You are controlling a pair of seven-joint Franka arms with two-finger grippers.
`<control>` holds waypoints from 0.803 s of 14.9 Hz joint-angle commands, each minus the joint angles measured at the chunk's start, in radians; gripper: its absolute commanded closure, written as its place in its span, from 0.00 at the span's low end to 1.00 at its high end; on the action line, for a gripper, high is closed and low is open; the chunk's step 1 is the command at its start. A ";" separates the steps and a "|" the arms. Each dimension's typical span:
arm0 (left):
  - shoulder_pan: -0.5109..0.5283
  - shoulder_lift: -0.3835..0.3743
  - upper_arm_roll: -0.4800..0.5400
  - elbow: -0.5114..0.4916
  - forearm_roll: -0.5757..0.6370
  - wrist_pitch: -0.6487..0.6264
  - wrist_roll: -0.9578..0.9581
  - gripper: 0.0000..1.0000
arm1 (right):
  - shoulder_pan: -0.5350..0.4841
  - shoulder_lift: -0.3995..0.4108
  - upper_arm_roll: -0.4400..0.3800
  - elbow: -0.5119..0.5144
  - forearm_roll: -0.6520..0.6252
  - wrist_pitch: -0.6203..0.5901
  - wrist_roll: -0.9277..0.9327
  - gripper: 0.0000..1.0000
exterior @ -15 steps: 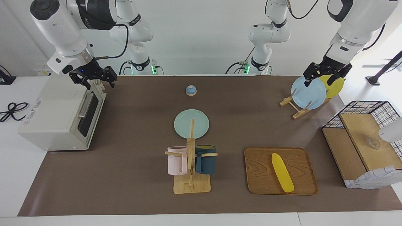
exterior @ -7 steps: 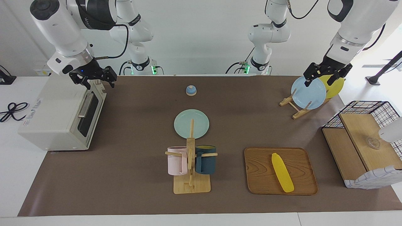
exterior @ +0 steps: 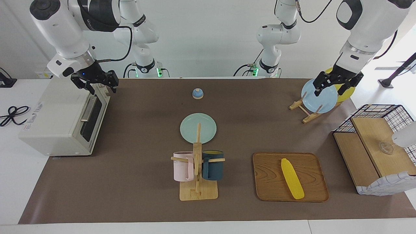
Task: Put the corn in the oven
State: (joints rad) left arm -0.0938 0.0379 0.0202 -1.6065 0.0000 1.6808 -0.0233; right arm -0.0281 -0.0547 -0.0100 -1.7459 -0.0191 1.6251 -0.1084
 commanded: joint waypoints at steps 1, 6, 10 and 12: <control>-0.027 0.202 0.006 0.158 -0.011 0.016 0.002 0.00 | -0.048 -0.042 -0.001 -0.102 0.008 0.103 -0.054 1.00; -0.076 0.575 0.006 0.483 -0.034 0.086 0.002 0.00 | -0.144 -0.036 -0.002 -0.244 0.007 0.260 -0.097 1.00; -0.080 0.772 0.009 0.579 -0.060 0.253 0.003 0.00 | -0.179 0.001 -0.002 -0.257 -0.028 0.302 -0.160 1.00; -0.073 0.795 0.007 0.579 -0.092 0.309 0.003 0.00 | -0.180 0.007 -0.002 -0.258 -0.042 0.299 -0.172 1.00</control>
State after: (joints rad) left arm -0.1672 0.7885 0.0155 -1.0989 -0.0511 1.9711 -0.0241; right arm -0.1955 -0.0432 -0.0188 -1.9923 -0.0392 1.9097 -0.2497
